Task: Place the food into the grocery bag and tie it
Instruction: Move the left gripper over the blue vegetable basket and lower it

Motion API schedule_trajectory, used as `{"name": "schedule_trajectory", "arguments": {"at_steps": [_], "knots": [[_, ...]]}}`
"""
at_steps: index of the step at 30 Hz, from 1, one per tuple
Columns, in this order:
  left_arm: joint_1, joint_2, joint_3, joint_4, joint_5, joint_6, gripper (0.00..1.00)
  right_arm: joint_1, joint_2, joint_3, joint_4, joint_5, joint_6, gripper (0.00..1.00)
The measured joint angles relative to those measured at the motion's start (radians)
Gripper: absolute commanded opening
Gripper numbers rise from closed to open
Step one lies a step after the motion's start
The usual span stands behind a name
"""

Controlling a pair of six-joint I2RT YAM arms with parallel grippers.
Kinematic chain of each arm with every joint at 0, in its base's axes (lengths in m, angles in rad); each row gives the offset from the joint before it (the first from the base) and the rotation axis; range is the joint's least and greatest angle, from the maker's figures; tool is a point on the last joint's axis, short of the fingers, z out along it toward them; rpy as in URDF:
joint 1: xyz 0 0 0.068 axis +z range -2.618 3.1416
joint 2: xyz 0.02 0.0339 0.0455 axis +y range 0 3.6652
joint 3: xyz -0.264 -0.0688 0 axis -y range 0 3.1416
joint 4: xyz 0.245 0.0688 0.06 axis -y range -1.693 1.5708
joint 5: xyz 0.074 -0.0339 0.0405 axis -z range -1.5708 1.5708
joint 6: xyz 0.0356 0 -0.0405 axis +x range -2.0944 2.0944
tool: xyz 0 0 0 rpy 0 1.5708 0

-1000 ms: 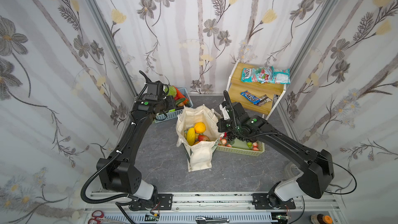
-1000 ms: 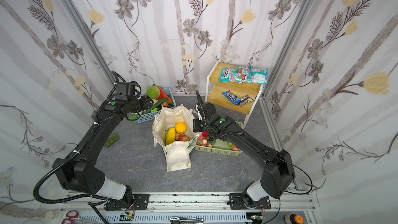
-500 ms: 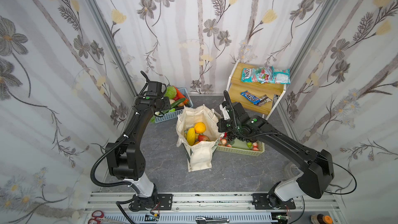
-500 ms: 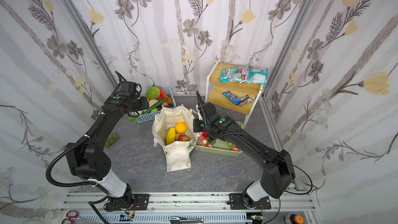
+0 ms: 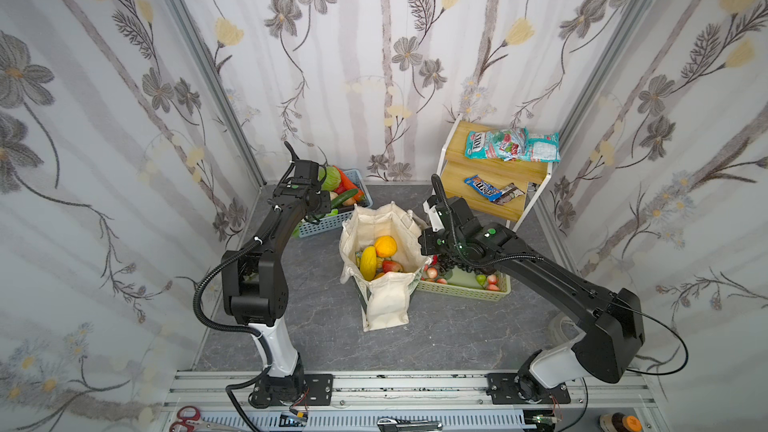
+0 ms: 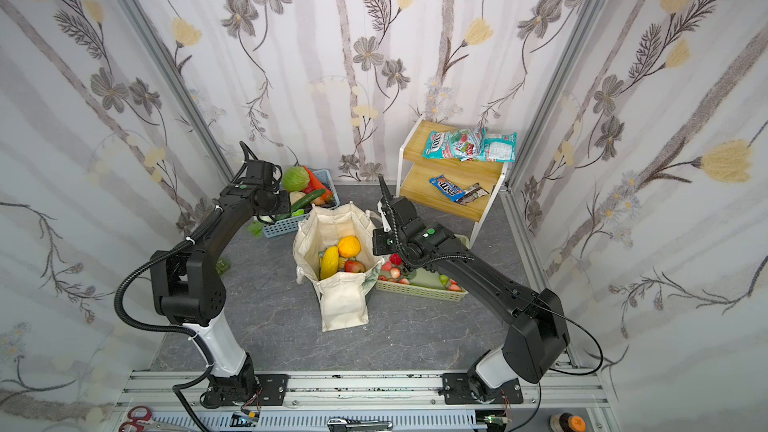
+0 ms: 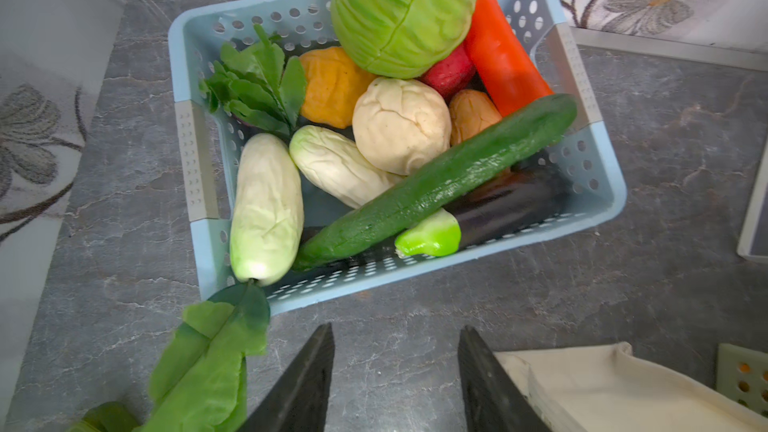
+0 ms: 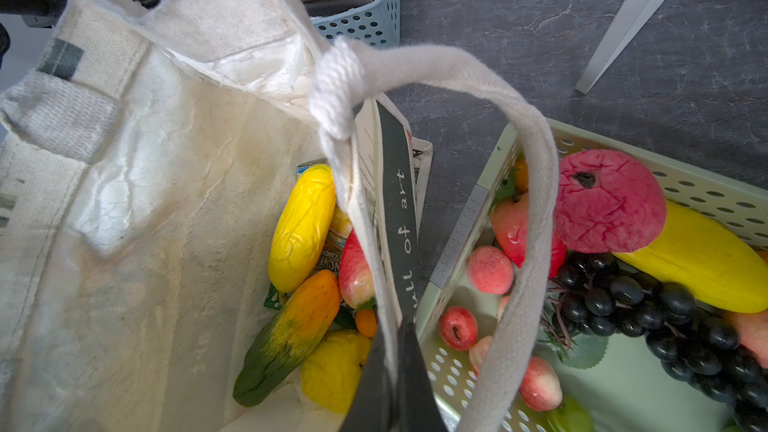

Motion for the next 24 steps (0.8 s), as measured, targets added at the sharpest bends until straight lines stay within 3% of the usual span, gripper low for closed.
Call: {"name": "schedule_trajectory", "arguments": {"at_steps": [14,24], "knots": [[0.027,0.190,0.179,-0.101,-0.156,-0.005,0.51,0.000,0.000,0.000,0.014,-0.019,-0.004,0.00],[0.044,0.310,0.323,-0.181,-0.232,-0.005,0.58,-0.003,0.000,0.000,0.015,-0.026,-0.011,0.00]]}}
